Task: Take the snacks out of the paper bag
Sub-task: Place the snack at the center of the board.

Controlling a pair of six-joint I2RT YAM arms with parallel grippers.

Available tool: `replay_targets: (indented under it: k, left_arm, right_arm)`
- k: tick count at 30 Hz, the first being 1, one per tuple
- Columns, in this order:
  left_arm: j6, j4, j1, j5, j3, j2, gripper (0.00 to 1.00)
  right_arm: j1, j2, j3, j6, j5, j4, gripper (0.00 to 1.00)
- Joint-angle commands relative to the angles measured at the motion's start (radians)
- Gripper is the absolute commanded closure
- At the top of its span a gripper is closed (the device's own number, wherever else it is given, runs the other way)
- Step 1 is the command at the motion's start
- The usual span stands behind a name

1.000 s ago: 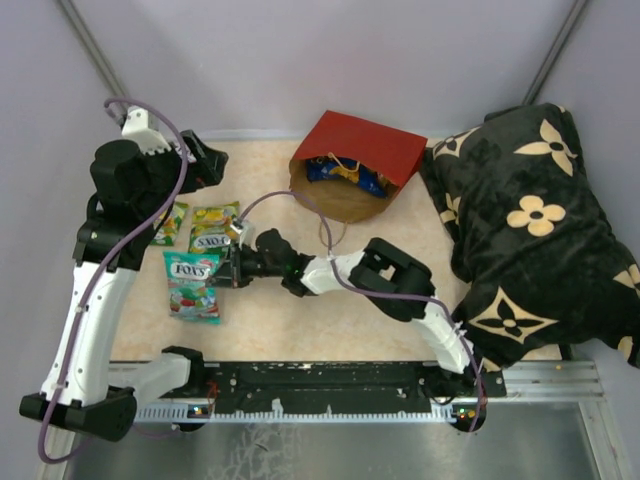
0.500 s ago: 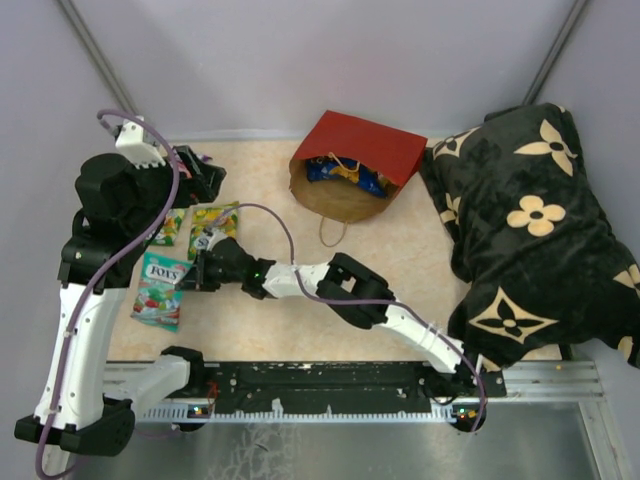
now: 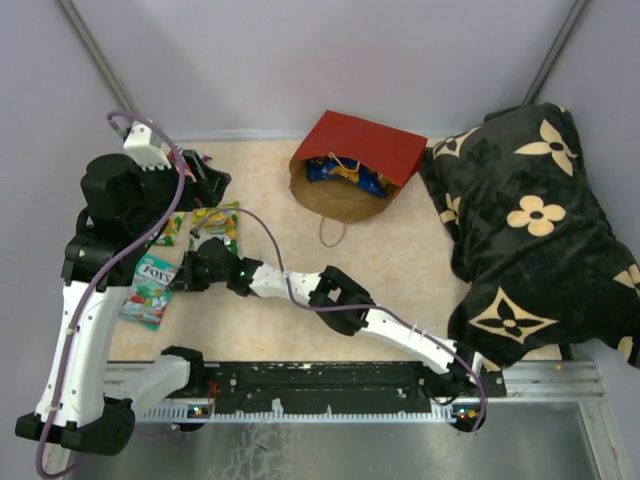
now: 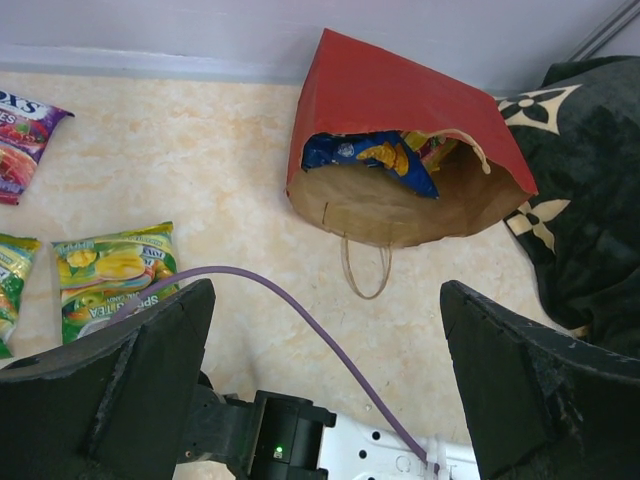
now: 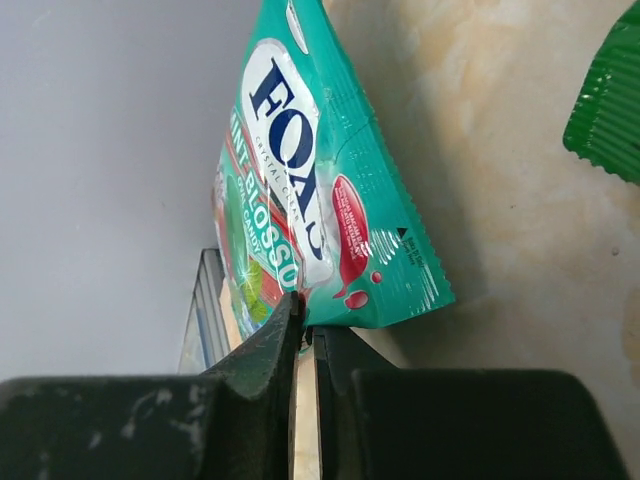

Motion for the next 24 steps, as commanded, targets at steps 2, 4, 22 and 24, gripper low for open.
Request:
replay_targets:
  k: [2, 4, 22, 24]
  left_arm:
    - [0.008, 0.013, 0.001, 0.033, -0.025, 0.006, 0.0]
    - [0.004, 0.017, 0.001, 0.039, -0.028, 0.011, 0.0]
    - [0.025, 0.024, 0.001, -0.025, -0.07, -0.006, 0.0]
    - [0.025, 0.04, 0.001, -0.05, -0.1, -0.009, 0.0]
  right_arm:
    - [0.012, 0.031, 0.073, -0.013, -0.08, 0.035, 0.75]
    - [0.012, 0.02, 0.069, -0.033, -0.09, 0.034, 0.54]
    - [0.012, -0.581, -0.712, -0.4, 0.205, 0.046, 0.2]
    - [0.011, -0.672, -0.849, -0.456, 0.18, 0.168, 0.21]
